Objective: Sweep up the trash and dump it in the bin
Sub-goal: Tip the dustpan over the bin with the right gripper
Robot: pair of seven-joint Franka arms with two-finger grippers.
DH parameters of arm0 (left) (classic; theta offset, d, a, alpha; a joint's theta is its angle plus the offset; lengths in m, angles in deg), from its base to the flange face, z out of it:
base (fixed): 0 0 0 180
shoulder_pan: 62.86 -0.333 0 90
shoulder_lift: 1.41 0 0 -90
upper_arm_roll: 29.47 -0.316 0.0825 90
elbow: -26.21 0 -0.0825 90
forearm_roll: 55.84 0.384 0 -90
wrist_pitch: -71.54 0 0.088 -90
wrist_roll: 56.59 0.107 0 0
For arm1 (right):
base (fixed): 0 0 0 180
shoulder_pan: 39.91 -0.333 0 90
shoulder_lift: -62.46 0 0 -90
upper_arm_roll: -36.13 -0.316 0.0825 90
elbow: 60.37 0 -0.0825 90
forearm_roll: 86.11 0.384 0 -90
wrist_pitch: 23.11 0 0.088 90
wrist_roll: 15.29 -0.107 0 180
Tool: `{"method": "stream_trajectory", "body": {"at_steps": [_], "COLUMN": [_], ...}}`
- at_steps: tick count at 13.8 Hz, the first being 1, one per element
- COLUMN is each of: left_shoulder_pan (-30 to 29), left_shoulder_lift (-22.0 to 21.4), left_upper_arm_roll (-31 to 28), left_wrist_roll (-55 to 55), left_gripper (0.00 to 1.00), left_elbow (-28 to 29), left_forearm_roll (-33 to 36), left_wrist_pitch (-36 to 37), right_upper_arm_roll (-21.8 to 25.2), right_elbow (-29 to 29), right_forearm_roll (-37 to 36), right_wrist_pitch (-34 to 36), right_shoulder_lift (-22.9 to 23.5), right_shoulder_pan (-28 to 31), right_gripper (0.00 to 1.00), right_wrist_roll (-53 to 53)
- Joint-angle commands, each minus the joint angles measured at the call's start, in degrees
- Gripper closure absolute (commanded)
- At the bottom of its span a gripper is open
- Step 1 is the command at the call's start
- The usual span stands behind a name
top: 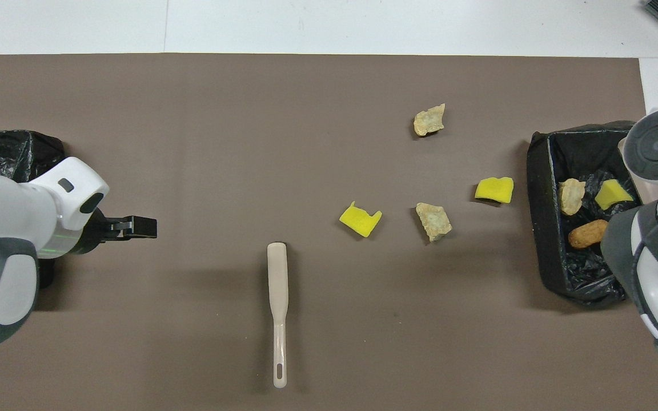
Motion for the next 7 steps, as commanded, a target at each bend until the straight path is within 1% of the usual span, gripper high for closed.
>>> {"method": "stream_trajectory", "body": {"at_steps": [1, 3, 4, 6, 7], "left_shoulder_pan": [-3.1, -3.5, -3.5, -3.6, -3.7], "left_shoulder_lift": [0.8, 1.1, 1.1, 1.2, 1.8], "left_upper_arm_roll": [0.8, 0.8, 0.7, 0.6, 0.6], "left_wrist_roll": [6.8, 7.7, 7.7, 7.6, 7.4], "left_gripper": [0.0, 0.0, 0.0, 0.0, 0.0], "left_elbow": [-7.2, -13.3, -15.3, -19.6, -21.1], "left_forearm_roll": [2.8, 4.2, 4.3, 4.4, 4.4], "left_wrist_pitch": [7.1, 14.2, 15.9, 19.6, 20.1], "right_upper_arm_roll": [-0.1, -0.3, -0.6, -0.4, -0.4], "right_elbow": [-0.7, -1.9, -2.9, -5.6, -6.3], "right_forearm_roll": [-3.7, -2.9, -0.7, 11.3, 14.8], "right_wrist_pitch": [1.6, 2.3, 2.3, 2.7, 2.7], "right_shoulder_lift": [-0.6, -0.6, -0.8, -1.3, -1.3], "right_shoulder_pan": [-1.6, -1.9, -1.9, -1.8, -1.6], "right_gripper": [1.0, 1.0, 1.0, 1.0, 1.0], "right_wrist_roll": [0.1, 0.5, 0.4, -0.2, -1.0]}}
